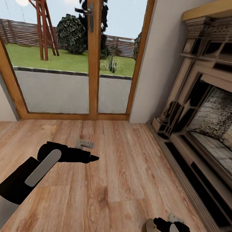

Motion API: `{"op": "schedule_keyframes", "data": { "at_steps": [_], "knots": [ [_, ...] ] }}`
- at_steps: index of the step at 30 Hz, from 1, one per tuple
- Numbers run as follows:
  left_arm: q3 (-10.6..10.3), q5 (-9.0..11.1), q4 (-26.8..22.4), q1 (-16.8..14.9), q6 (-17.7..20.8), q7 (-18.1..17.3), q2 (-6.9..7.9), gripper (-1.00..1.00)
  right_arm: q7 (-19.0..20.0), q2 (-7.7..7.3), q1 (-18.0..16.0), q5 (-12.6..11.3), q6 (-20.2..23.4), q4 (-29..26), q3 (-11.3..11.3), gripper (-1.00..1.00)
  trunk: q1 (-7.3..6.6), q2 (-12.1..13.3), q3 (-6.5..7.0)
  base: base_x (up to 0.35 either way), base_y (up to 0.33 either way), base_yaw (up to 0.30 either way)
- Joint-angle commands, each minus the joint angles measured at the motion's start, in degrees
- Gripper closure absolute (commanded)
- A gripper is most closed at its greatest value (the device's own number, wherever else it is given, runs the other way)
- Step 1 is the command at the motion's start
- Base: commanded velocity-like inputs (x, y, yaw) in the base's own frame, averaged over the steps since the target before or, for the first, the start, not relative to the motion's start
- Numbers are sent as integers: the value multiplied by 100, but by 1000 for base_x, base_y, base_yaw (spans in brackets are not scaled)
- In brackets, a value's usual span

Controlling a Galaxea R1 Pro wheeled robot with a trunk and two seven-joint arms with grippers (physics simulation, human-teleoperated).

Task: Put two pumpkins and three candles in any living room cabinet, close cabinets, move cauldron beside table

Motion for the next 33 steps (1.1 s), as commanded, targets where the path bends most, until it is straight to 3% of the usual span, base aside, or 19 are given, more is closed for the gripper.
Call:
{"op": "schedule_keyframes", "data": {
  "at_steps": [1, 33],
  "knots": [
    [-8, 60, -5, -5, 10, 58, 4, -100, -58, -7, -2, -58, 21, -22, 49, -100, -1, -2, -5, 0, 0, 0],
    [-19, 49, -22, -5, 10, 62, 5, -100, -66, -3, -2, -64, 48, -24, 52, -100, -1, -2, -5, 71, 18, 0]
  ]
}}
